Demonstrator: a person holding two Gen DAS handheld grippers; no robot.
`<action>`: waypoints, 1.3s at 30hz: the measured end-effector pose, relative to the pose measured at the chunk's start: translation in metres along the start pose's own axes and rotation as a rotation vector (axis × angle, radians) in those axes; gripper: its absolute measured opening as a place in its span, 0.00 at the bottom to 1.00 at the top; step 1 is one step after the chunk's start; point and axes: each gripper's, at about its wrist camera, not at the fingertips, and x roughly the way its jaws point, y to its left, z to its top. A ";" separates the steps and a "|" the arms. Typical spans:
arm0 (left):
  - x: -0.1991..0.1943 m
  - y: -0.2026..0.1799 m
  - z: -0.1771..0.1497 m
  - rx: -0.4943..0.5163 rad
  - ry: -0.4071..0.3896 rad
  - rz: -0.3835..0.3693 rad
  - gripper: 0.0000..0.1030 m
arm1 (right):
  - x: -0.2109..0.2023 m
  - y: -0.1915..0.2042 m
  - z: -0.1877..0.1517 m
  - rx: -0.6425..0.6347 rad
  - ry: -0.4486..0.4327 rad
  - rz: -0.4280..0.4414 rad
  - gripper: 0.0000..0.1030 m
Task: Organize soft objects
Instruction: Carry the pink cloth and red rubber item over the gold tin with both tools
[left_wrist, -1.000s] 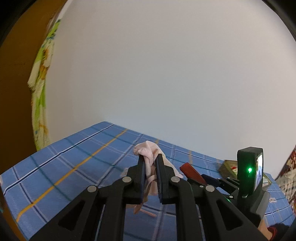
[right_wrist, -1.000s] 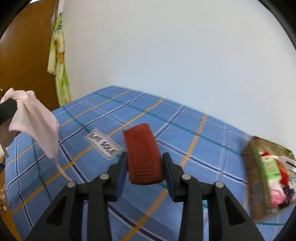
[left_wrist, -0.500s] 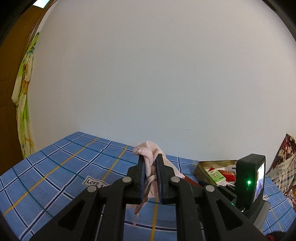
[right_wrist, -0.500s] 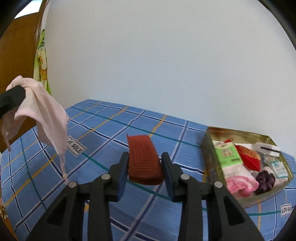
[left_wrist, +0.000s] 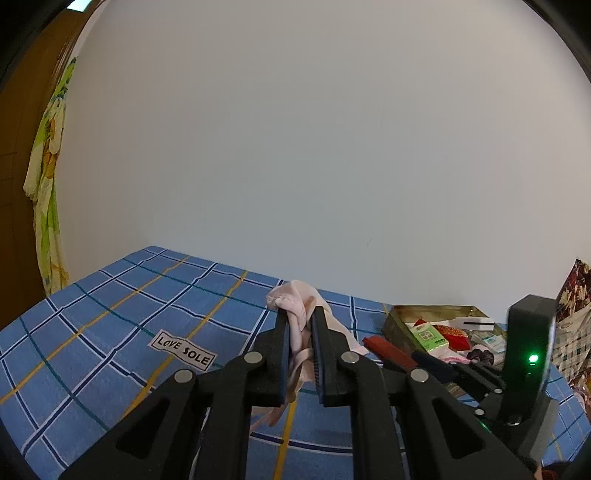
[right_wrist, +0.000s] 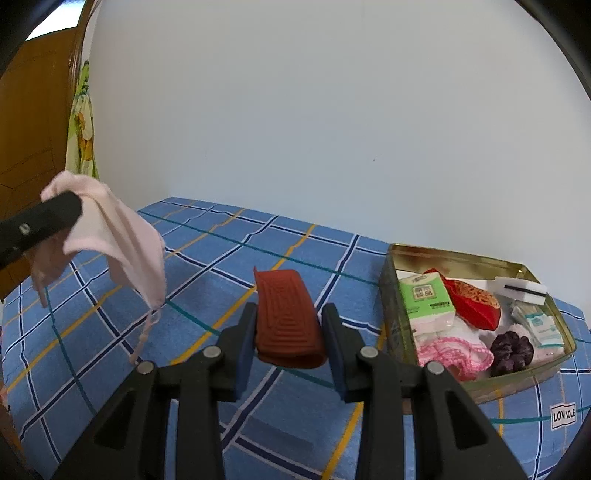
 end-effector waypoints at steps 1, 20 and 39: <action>0.001 0.000 -0.001 -0.001 0.003 0.003 0.12 | -0.002 0.000 0.000 -0.003 -0.004 0.000 0.34; 0.006 -0.012 -0.010 0.030 0.037 0.039 0.12 | -0.011 -0.001 -0.007 -0.019 -0.026 -0.006 0.34; 0.006 -0.028 -0.008 0.059 0.038 0.068 0.12 | -0.026 -0.008 -0.010 -0.023 -0.057 -0.007 0.34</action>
